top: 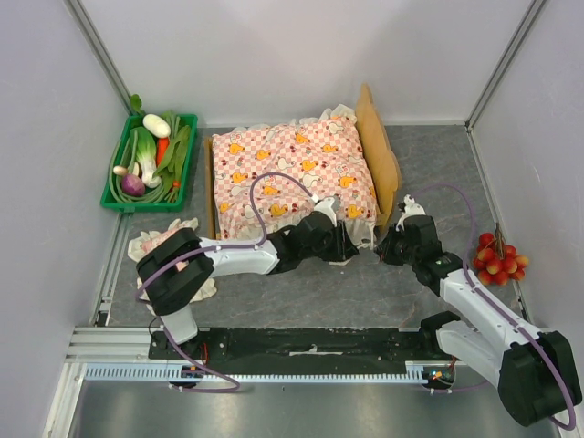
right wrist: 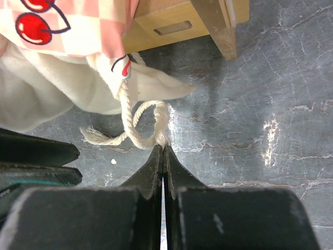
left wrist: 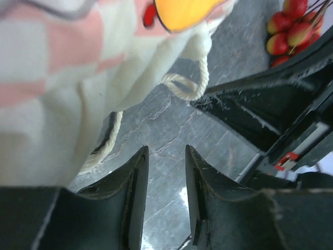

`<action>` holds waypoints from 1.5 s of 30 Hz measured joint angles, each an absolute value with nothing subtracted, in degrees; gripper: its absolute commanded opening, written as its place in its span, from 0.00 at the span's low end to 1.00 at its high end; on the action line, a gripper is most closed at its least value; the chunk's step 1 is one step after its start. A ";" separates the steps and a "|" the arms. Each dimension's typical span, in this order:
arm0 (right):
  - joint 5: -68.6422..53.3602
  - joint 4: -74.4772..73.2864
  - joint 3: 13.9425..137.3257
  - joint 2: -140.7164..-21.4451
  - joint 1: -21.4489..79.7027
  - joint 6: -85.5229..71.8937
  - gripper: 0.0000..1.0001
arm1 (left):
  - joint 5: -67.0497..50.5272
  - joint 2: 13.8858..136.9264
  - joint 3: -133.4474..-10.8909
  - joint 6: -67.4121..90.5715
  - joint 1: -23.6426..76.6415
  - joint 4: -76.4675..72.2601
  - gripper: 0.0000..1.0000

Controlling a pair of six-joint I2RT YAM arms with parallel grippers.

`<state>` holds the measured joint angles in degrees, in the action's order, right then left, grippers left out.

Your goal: Set up the pet bed

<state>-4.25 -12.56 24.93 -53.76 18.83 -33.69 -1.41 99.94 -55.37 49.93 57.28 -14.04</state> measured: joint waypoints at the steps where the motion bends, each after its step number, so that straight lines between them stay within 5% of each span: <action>1: -4.23 -12.60 25.06 -53.76 18.83 -33.47 0.00 | -0.75 99.68 -55.37 48.23 58.08 -13.58 0.42; 23: -6.13 -12.60 25.34 -54.13 18.83 -32.93 0.00 | 10.57 108.20 -59.68 20.80 63.26 -6.26 0.45; 25: -6.22 -12.60 25.34 -54.11 18.83 -32.95 0.00 | 11.09 108.84 -60.40 20.03 63.40 -6.17 0.40; 30: -6.44 -12.58 25.34 -54.11 18.83 -32.95 0.00 | 12.58 109.78 -61.25 18.33 63.90 -6.00 0.04; 45: -2.44 -14.33 30.76 -56.31 13.54 -30.81 0.00 | 15.70 108.14 -60.62 17.74 64.71 -2.76 0.02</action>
<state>-2.44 -14.33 30.76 -56.31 13.54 -30.81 15.70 108.14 -60.62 17.74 64.71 -2.76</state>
